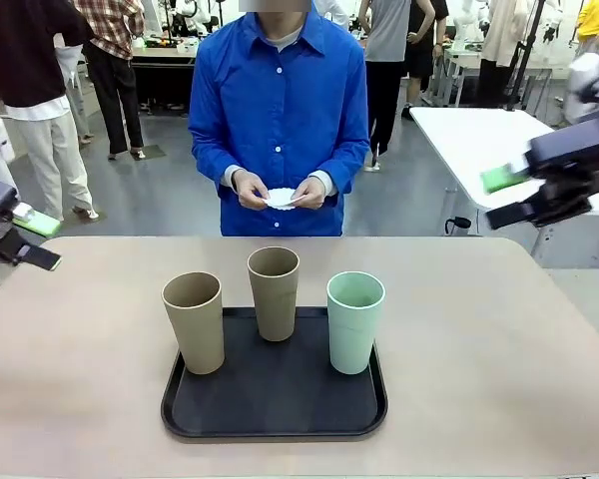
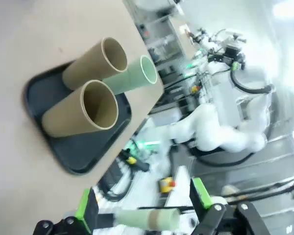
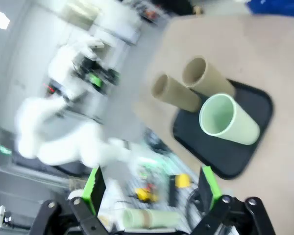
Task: Place coasters on the table and set cups on them.
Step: Pick up one Reusable plastic cup and place it on a coaster set by the human.
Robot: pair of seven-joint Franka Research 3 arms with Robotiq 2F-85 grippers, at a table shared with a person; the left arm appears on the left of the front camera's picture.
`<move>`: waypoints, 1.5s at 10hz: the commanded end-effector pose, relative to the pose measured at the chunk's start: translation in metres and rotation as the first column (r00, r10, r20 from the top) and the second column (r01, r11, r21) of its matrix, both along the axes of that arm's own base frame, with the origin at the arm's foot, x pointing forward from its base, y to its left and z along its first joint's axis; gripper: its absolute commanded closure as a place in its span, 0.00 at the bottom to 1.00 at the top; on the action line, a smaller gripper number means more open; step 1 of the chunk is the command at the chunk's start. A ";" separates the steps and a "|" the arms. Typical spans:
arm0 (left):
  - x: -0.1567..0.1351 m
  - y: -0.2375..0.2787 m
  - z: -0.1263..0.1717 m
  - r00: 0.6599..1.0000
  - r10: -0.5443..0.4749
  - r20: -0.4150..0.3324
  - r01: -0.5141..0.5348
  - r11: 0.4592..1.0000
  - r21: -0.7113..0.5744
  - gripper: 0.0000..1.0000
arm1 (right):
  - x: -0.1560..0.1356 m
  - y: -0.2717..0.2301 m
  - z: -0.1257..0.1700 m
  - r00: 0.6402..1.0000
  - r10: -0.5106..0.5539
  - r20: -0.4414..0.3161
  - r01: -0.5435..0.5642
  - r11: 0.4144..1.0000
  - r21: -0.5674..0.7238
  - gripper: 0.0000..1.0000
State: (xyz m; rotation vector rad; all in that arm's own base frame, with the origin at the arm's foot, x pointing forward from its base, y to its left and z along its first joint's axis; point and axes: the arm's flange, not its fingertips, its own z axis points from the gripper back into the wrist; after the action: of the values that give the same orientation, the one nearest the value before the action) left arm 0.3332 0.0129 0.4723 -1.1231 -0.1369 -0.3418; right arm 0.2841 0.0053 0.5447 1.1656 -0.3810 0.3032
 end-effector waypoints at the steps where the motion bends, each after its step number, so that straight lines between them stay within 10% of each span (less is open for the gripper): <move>1: 0.032 0.028 -0.021 0.986 0.039 -0.162 -0.042 0.999 -0.010 0.00 | -0.044 -0.034 -0.097 0.948 -0.070 -0.310 0.219 0.851 0.477 0.00; 8: 0.018 0.138 -0.049 0.937 0.239 -0.254 -0.257 0.966 -0.040 0.00 | -0.064 -0.082 -0.135 0.835 -0.147 -0.530 0.318 0.916 0.246 0.00; 15: 0.008 0.144 -0.042 0.927 0.273 -0.258 -0.283 0.959 -0.002 0.00 | -0.069 -0.078 -0.129 0.878 -0.074 -0.472 0.145 0.983 0.115 0.00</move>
State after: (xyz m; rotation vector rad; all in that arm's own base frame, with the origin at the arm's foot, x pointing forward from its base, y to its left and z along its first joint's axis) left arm 0.3445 0.1599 0.4245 -1.1747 -0.0700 0.0618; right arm 0.2530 -0.1125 0.4461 1.3262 -0.0365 -0.1408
